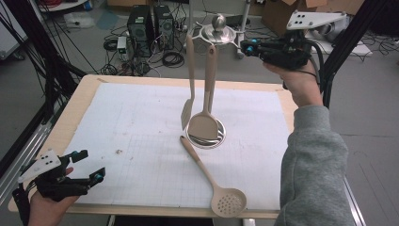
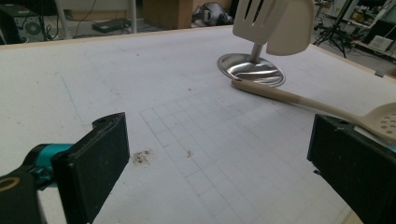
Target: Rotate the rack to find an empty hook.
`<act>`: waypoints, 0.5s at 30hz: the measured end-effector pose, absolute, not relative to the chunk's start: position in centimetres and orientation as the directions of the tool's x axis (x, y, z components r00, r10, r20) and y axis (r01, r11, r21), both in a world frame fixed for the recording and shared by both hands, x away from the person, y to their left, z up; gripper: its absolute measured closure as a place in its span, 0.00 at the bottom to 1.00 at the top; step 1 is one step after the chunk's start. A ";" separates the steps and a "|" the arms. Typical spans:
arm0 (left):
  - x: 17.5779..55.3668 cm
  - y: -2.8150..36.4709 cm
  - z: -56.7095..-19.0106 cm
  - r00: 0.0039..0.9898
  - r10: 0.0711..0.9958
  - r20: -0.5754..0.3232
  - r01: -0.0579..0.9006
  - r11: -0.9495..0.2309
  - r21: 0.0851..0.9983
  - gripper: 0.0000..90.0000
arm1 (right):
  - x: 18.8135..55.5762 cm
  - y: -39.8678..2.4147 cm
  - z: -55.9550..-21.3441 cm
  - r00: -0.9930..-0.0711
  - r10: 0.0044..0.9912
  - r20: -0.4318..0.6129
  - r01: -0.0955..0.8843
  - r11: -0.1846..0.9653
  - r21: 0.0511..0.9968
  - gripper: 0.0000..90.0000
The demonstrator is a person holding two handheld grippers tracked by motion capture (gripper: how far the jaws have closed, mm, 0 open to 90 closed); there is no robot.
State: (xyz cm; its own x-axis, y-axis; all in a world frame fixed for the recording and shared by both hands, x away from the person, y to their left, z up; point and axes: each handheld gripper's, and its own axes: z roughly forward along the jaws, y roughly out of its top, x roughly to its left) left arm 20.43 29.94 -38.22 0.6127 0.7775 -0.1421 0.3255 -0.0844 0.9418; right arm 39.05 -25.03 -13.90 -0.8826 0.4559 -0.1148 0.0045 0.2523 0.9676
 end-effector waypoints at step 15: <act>20.5 30.1 -38.2 0.611 0.778 -0.144 0.325 -0.082 0.942 0.07 | 38.2 -24.8 -13.6 -0.883 0.452 -0.128 -0.011 0.252 0.968 1.00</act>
State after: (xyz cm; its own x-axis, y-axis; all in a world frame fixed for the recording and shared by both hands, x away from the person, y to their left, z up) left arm 20.48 30.14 -38.24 0.6114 0.7782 -0.1436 0.3254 -0.0819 0.9420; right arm 38.16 -24.82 -13.62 -0.8826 0.4525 -0.1275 -0.0108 0.2517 0.9677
